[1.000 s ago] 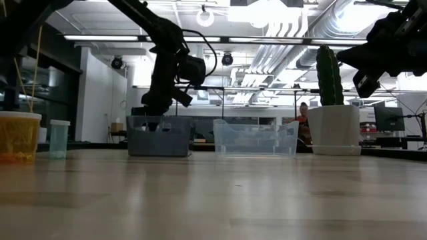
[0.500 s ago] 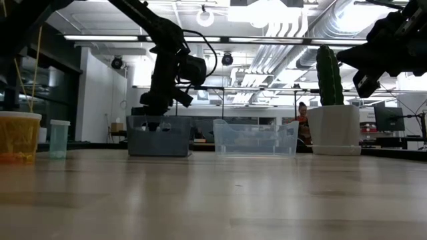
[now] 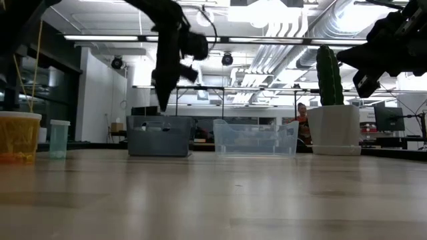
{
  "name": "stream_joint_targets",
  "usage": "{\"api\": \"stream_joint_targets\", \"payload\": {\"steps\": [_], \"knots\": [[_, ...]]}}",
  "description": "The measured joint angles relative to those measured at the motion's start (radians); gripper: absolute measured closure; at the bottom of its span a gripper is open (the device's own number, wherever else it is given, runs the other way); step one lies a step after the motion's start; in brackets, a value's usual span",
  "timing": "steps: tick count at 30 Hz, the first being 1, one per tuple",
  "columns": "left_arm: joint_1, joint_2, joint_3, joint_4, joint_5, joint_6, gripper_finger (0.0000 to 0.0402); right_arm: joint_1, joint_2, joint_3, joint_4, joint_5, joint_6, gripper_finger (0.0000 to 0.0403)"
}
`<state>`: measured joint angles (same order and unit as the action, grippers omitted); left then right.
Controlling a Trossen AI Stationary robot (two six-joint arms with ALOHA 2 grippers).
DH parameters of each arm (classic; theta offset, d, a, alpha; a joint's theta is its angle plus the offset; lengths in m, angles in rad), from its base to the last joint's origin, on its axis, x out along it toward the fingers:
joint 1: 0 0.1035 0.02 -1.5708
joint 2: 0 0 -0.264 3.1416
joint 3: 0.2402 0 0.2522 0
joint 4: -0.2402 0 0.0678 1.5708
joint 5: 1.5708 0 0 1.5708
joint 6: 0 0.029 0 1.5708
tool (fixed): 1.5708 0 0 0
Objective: Pick and place medicine bottles into bin by pill shape (circle, oval)
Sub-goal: Put the blue tablet bottle into the black bin
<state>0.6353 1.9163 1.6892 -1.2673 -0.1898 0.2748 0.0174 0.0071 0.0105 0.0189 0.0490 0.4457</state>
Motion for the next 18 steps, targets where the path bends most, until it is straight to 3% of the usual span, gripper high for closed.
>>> {"api": "stream_joint_targets", "payload": {"steps": [4, 9, 14, 18], "knots": [[0.000, -0.103, 0.024, 0.094, 0.160, -0.149, 0.0174, 0.000, 0.000, 0.000, 0.000, 0.000, 0.000, 0.0402], [-0.039, -0.342, -0.117, 0.457, 0.343, -0.342, 0.0174, 0.000, 0.000, 0.000, 0.000, 0.000, 0.000, 0.0402], [-0.167, -0.609, -0.401, 0.905, 0.326, -0.488, 0.0174, 0.000, 0.000, 0.000, 0.000, 0.000, 0.000, 0.0402], [-0.294, -0.789, -0.629, 1.147, 0.242, -0.550, 0.0174, 0.000, 0.000, 0.000, 0.000, 0.000, 0.000, 0.0402]]}}
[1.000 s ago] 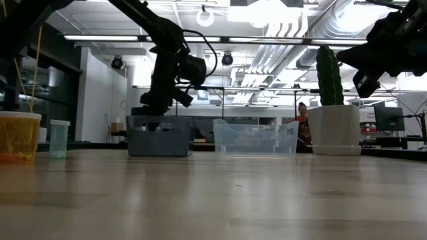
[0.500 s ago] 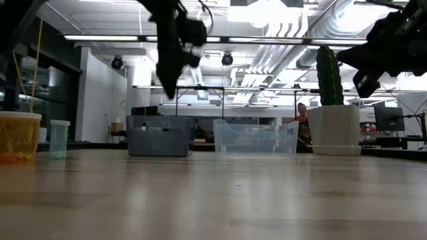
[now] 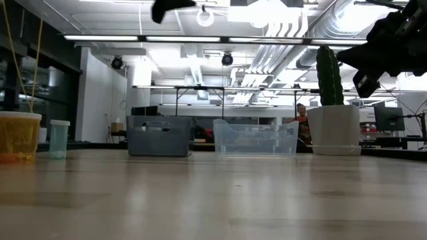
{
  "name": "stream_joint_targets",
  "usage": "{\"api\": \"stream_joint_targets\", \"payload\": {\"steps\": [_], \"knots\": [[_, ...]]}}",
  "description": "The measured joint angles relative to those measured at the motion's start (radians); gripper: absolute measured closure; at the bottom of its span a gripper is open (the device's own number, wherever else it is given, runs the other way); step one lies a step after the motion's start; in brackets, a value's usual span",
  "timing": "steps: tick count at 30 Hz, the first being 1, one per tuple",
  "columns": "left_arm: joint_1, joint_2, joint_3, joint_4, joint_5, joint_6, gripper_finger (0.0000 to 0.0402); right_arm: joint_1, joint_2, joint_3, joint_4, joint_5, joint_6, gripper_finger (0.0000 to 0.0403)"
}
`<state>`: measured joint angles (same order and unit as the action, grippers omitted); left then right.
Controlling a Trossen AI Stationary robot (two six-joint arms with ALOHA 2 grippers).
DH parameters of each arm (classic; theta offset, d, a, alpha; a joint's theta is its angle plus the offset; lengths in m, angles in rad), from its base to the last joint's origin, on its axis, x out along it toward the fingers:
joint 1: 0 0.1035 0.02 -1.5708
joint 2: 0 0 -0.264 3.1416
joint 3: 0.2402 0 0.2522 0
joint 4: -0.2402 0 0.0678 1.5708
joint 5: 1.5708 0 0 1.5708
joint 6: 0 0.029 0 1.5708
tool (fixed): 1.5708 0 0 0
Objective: Pick and place medicine bottles into bin by pill shape (circle, oval)
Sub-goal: Put the blue tablet bottle into the black bin
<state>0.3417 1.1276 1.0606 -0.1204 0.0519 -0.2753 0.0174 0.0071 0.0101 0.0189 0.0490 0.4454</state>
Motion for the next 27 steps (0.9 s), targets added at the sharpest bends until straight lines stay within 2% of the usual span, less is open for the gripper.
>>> {"api": "stream_joint_targets", "payload": {"steps": [5, 9, 16, 20, 27], "knots": [[-0.130, -0.173, -0.204, 0.127, -0.152, -0.037, 0.0174, 0.000, 0.000, 0.000, 0.000, 0.000, 0.000, 0.0402], [-0.183, -0.278, -0.296, 0.147, -0.201, -0.078, 0.0174, 0.000, 0.000, 0.000, 0.000, 0.000, 0.000, 0.0402], [-0.207, -0.360, -0.327, 0.141, -0.203, -0.047, 0.0174, 0.000, 0.000, 0.000, 0.000, 0.007, 0.000, 0.0402], [-0.207, -0.364, -0.327, 0.140, -0.203, -0.002, 0.0174, 0.000, 0.000, 0.000, 0.027, 0.071, 0.026, 0.0402], [-0.207, -0.363, -0.327, 0.140, -0.202, 0.024, 0.0174, 0.000, 0.000, 0.000, 0.185, 0.170, 0.352, 0.0402]]}}
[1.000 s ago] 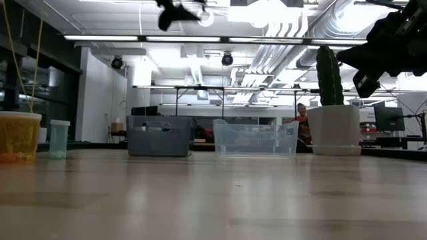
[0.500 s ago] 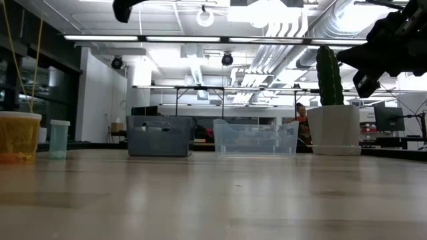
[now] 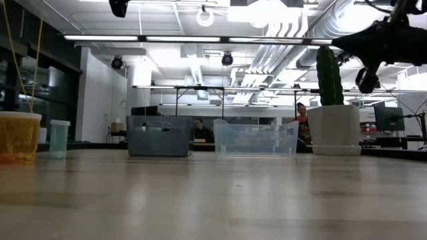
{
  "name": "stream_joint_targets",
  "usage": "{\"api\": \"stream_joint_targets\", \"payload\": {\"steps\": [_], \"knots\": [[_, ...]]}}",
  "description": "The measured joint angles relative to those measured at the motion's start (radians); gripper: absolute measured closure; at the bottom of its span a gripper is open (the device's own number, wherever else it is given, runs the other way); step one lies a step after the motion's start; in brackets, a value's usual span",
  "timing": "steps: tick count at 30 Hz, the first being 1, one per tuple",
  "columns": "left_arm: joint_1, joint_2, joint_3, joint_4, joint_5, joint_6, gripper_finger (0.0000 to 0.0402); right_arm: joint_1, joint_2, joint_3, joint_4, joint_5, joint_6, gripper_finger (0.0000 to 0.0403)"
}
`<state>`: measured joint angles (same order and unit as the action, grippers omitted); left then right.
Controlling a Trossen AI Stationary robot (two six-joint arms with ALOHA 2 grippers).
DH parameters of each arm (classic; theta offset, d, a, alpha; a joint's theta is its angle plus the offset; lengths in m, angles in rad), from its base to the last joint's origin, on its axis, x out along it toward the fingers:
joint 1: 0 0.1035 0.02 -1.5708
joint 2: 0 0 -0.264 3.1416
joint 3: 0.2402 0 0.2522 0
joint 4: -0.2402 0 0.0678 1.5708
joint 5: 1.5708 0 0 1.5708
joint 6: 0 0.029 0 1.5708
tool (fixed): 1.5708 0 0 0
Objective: Pick and place medicine bottles into bin by pill shape (circle, oval)
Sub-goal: Put the blue tablet bottle into the black bin
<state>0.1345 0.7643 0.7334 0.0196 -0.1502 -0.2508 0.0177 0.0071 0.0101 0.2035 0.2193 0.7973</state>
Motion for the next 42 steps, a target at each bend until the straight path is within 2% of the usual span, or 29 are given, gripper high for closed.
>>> {"api": "stream_joint_targets", "payload": {"steps": [2, 4, 7, 9, 12, 17, 24, 29, 36, 38, 42], "knots": [[0.000, 0.000, 0.000, 0.000, 0.000, 0.000, 0.0174, 0.000, 0.001, 0.000, 0.067, 0.039, 0.041, 0.0402], [0.000, 0.000, 0.000, 0.000, 0.000, 0.000, 0.0174, 0.001, 0.015, 0.000, 0.178, 0.032, 0.013, 0.0402], [0.000, 0.000, 0.000, -0.001, 0.001, 0.000, 0.0174, 0.022, 0.074, 0.013, 0.377, -0.011, -0.122, 0.0402], [0.000, 0.000, 0.000, -0.007, 0.001, 0.000, 0.0174, 0.044, 0.138, 0.061, 0.416, -0.011, -0.223, 0.0402], [0.000, 0.000, 0.000, -0.016, 0.002, 0.000, 0.0174, 0.078, 0.267, 0.169, 0.383, -0.012, -0.359, 0.0402], [0.000, 0.000, 0.000, -0.024, 0.002, 0.000, 0.0174, 0.121, 0.508, 0.356, 0.233, -0.010, -0.553, 0.0402], [0.000, 0.000, 0.000, -0.051, 0.010, -0.004, 0.0174, 0.128, 0.723, 0.564, 0.000, 0.025, -0.597, 0.0402], [0.000, 0.000, 0.000, -0.079, 0.045, -0.007, 0.0174, 0.128, 0.778, 0.635, -0.050, 0.017, -0.622, 0.0402], [0.000, 0.000, 0.000, -0.132, 0.039, -0.033, 0.0174, 0.127, 0.786, 0.644, -0.050, 0.017, -0.614, 0.0402], [0.000, 0.001, 0.003, -0.212, 0.004, -0.085, 0.0174, 0.127, 0.786, 0.644, -0.050, 0.017, -0.613, 0.0402], [0.000, 0.023, 0.008, -0.472, -0.028, -0.177, 0.0174, 0.127, 0.786, 0.644, -0.050, 0.017, -0.612, 0.0402]]}}
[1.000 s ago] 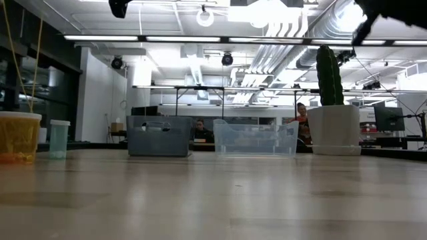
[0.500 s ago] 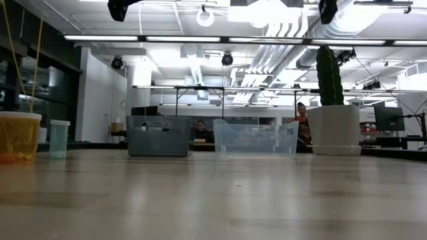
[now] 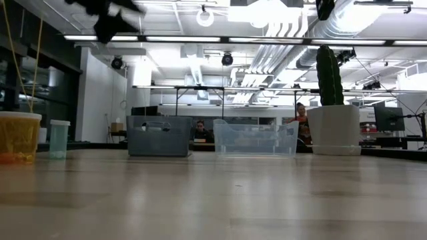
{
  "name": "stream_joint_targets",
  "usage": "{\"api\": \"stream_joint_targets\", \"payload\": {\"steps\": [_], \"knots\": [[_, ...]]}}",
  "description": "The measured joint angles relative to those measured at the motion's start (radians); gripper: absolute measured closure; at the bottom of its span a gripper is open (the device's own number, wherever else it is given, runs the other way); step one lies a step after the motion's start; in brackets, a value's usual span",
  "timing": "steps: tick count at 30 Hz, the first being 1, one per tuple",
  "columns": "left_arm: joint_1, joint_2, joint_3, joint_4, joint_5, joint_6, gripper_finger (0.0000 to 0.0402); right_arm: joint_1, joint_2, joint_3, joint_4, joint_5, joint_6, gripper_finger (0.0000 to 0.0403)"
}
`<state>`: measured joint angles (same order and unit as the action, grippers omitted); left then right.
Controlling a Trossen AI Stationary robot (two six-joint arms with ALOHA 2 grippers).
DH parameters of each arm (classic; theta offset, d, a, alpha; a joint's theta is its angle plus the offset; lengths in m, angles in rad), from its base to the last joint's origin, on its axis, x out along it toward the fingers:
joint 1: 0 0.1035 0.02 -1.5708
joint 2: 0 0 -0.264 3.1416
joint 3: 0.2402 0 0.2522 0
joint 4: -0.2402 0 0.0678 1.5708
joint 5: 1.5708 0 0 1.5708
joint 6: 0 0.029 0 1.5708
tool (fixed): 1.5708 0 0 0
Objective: Pick and place medicine bottles into bin by pill shape (circle, oval)
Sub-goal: Put the blue tablet bottle into the black bin
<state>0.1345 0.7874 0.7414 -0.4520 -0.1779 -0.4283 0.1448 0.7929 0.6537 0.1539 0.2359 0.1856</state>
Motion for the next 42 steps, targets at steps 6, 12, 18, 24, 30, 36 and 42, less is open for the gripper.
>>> {"api": "stream_joint_targets", "payload": {"steps": [6, 12, 18, 24, 30, 36, 42], "knots": [[-0.021, 0.081, 0.000, -0.349, 0.017, -0.193, 0.0174, 0.000, 0.000, 0.000, -0.009, 0.000, 0.024, 0.0402], [-0.066, 0.165, 0.000, -0.447, 0.038, -0.283, 0.0174, 0.000, 0.000, 0.000, -0.029, 0.000, 0.040, 0.0402], [-0.096, 0.240, 0.000, -0.489, 0.024, -0.343, 0.0174, 0.000, 0.000, 0.000, -0.059, 0.000, 0.061, 0.0402], [-0.111, 0.298, 0.000, -0.499, 0.028, -0.346, 0.0173, 0.000, 0.000, 0.000, -0.066, 0.000, 0.068, 0.0402], [-0.111, 0.316, 0.000, -0.499, 0.046, -0.344, 0.0148, 0.000, 0.000, 0.000, -0.068, 0.000, 0.068, 0.0402], [-0.111, 0.372, 0.001, -0.559, 0.045, -0.363, 0.0119, 0.000, 0.000, 0.000, -0.068, 0.000, 0.068, 0.0402], [-0.111, 0.451, 0.001, -0.525, 0.047, -0.337, 0.0117, 0.000, 0.000, 0.000, -0.069, 0.000, 0.068, 0.0402]]}}
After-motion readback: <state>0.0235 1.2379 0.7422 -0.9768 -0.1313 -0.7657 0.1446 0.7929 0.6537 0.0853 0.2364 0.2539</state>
